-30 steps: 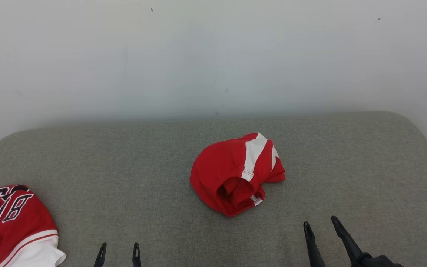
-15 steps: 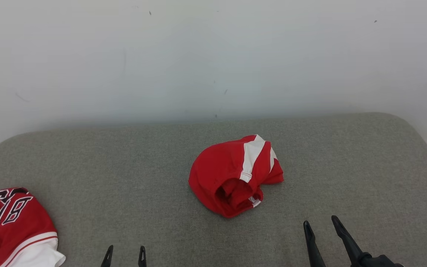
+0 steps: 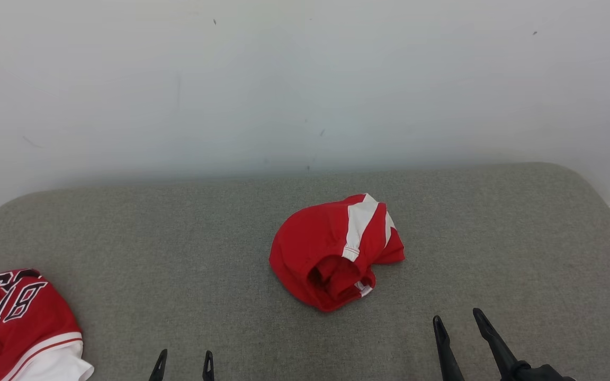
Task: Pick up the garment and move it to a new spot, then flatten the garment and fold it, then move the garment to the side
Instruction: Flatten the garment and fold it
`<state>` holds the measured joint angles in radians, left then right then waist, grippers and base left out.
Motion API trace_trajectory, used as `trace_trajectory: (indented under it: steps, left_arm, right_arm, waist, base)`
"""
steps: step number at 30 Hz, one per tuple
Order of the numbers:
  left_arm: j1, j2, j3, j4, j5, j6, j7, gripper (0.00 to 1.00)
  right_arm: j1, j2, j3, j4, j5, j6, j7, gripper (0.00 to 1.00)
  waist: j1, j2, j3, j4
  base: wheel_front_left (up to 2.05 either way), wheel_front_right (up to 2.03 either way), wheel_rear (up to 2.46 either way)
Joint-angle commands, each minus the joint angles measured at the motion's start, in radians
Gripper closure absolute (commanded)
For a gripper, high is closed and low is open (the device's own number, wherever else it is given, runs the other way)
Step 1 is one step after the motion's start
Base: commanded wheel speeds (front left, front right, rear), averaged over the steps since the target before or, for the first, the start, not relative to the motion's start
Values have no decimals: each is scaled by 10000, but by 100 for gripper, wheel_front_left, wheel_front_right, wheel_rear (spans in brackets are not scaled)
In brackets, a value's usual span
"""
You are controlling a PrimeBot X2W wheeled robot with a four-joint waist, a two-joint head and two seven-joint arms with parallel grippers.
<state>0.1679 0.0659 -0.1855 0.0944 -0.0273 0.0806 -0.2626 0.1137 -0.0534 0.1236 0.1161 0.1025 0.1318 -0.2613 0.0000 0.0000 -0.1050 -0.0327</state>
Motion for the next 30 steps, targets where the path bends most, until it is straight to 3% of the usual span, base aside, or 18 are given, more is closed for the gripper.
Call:
trace_trajectory:
  steps: [1, 9, 20, 30]
  left_arm:
    - [-9, -34, 7, -14, 104, 21, -35, 0]
    - [-106, -66, -55, 107, -8, -104, -35, 0]
    - [-1483, -154, -743, 239, -1135, -1501, -37, 0]
    - [-2955, -158, -1636, 1330, -3116, -1982, -35, 0]
  right_arm:
    - [95, 9, 16, -19, -37, -22, -23, 0]
    - [40, -33, 66, 34, 40, -22, -23, 0]
    - [-328, -89, 313, -138, 304, -22, -23, 0]
    - [-609, -63, 204, -200, 356, -22, -23, 0]
  waist:
    - [0, 0, -7, -8]
    - [0, 0, 5, -90]
    - [0, 0, 501, -600]
    - [0, 0, 1284, -1475]
  base:
    - [0, 0, 0]
    - [0, 0, 0]
    - [0, 0, 0]
    - [0, 0, 0]
